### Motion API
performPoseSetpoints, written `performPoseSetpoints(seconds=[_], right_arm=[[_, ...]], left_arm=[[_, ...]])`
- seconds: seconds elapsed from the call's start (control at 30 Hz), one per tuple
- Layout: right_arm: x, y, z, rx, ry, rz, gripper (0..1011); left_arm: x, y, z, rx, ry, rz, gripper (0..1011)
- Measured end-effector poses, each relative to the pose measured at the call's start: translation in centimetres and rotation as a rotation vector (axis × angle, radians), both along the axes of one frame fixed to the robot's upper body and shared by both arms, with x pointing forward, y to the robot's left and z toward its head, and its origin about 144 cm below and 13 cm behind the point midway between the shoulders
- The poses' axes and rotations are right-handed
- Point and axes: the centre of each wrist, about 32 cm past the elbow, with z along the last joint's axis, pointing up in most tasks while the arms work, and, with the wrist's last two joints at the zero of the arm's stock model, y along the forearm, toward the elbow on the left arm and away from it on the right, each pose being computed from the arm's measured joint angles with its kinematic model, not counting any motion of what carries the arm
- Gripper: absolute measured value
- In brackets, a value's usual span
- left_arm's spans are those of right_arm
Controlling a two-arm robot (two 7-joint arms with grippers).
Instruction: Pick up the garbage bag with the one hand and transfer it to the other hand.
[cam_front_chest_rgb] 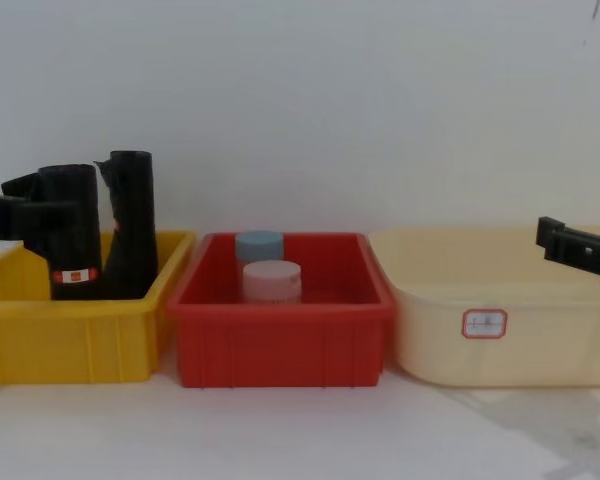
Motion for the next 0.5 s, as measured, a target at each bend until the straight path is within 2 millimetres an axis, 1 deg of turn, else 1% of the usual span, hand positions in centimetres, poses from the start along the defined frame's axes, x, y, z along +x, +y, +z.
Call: performPoseSetpoints(seconds=[0.2, 0.5], right_arm=[[0.0, 0.0, 0.0, 0.0, 0.0, 0.0, 999], [0.0, 0.0, 0.0, 0.0, 0.0, 0.0, 1000]], left_arm=[[1.1, 1.4, -0.4, -0.042, -0.001, 0.021, 1001], [2.8, 2.8, -1.2, -0.085, 0.008, 0.042, 1001]])
